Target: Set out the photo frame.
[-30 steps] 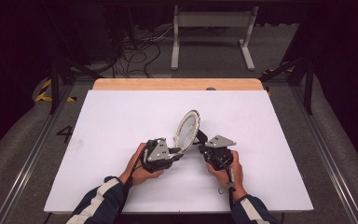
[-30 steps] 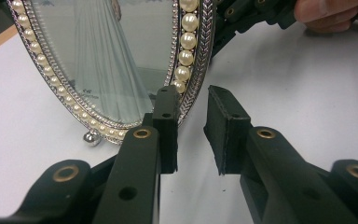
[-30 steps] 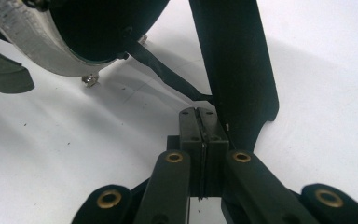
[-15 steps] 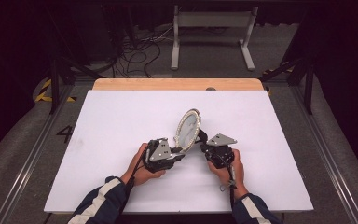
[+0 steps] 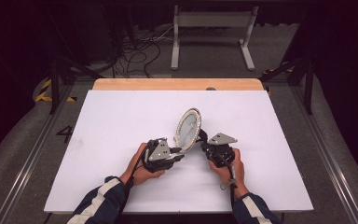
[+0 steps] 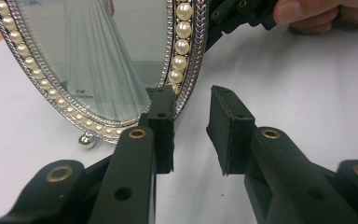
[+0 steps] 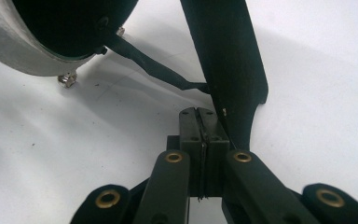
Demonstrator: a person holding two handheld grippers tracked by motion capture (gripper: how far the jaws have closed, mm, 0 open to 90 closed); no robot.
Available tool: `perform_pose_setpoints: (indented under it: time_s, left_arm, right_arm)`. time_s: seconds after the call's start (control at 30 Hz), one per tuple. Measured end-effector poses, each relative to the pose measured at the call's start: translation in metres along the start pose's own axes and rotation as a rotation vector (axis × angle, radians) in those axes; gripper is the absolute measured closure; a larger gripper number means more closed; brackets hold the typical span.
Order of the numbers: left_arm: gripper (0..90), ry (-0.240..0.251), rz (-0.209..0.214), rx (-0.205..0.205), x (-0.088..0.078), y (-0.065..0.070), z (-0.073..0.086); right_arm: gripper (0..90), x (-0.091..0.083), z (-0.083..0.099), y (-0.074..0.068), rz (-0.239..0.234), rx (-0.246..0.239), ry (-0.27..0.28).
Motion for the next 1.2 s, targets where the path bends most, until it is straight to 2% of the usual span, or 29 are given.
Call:
perform_pose_setpoints:
  time_s: [0.3, 0.43, 0.63, 0.73, 0.8, 1.03, 1.13, 1.2]
  left_arm:
    - [67.2, -0.008, -0.025, -0.01, -0.017, -0.006, 0.001]
    - [65.0, -0.019, -0.034, -0.015, -0.023, -0.007, 0.004]
    - [52.0, -0.036, -0.056, -0.054, -0.033, -0.013, 0.01]
    - [44.9, -0.049, -0.068, -0.104, -0.039, -0.016, 0.015]
    - [41.5, -0.058, -0.073, -0.123, -0.042, -0.016, 0.017]
    - [33.6, -0.079, -0.077, -0.136, -0.048, -0.014, 0.022]
    - [27.9, -0.078, -0.1, -0.152, -0.054, -0.014, 0.024]
    - [26.3, -0.076, -0.1, -0.155, -0.056, -0.013, 0.025]
  right_arm:
    - [87.2, -0.004, 0.001, 0.0, -0.022, 0.018, 0.02]
    - [84.2, -0.008, -0.001, -0.002, -0.032, 0.007, 0.042]
    - [76.4, -0.02, -0.004, -0.008, -0.052, 0.002, 0.084]
    - [72.7, -0.023, -0.006, -0.013, -0.068, -0.003, 0.106]
    - [69.4, -0.022, -0.006, -0.018, -0.083, -0.009, 0.105]
    - [62.6, -0.023, -0.009, -0.033, -0.127, -0.032, 0.123]
    - [59.8, -0.022, -0.011, -0.038, -0.137, -0.025, 0.13]
    - [59.3, -0.02, -0.013, -0.042, -0.147, -0.017, 0.136]
Point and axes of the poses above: each handheld gripper's, and its own axes: x roughly forward along the jaws, z roughly out of its underside, y roughly to its right, the point moved 3 cm from there along x, roughly forward along the jaws, and after that the axes turned 8 degrees about y, right-handed, at the moved point
